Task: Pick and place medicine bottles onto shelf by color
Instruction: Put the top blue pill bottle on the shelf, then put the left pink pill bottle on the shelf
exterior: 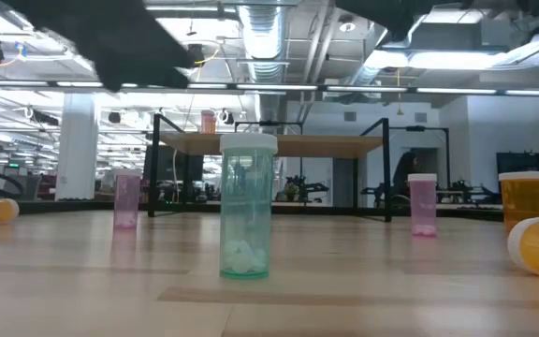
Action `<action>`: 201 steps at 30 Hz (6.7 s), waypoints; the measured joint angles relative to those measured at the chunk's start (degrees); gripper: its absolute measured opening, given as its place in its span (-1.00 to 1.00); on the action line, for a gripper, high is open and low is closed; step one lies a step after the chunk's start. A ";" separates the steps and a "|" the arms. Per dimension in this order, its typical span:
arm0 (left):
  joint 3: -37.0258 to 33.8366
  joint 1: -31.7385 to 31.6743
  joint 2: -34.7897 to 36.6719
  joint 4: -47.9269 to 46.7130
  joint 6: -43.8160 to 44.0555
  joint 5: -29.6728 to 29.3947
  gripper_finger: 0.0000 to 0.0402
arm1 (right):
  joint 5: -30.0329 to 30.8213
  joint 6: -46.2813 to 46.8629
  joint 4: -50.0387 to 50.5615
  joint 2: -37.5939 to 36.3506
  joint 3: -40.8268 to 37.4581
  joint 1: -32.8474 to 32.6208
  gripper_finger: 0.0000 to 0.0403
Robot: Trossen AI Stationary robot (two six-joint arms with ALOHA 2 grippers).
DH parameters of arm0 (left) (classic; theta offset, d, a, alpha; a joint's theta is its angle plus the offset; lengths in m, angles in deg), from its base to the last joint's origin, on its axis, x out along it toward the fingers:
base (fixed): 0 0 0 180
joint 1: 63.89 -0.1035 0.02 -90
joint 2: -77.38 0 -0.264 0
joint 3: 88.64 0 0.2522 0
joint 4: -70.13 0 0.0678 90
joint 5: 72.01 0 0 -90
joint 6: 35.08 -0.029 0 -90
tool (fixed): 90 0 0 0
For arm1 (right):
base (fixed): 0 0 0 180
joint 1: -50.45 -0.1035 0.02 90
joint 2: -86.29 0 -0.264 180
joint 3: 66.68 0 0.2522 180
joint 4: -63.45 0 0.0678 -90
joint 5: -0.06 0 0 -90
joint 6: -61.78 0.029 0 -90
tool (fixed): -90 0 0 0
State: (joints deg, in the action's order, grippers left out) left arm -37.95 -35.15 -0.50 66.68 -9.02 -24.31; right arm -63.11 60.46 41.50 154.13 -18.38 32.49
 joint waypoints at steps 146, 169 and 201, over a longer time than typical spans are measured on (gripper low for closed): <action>12.41 -40.79 4.43 -22.33 6.21 0.01 -0.43 | 0.04 2.86 4.03 -2.10 -0.03 -0.65 0.24; 12.35 -40.46 6.32 -23.12 5.60 1.19 -0.11 | 0.04 2.95 4.58 -2.10 -0.03 -0.65 0.24; 12.41 -4.17 14.12 -58.61 43.13 3.79 -0.11 | 0.03 5.83 6.59 -2.10 -0.03 -0.65 0.24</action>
State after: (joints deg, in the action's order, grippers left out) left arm -25.54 -39.32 13.62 8.07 34.11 -20.52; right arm -63.09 66.30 48.08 152.03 -18.42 31.84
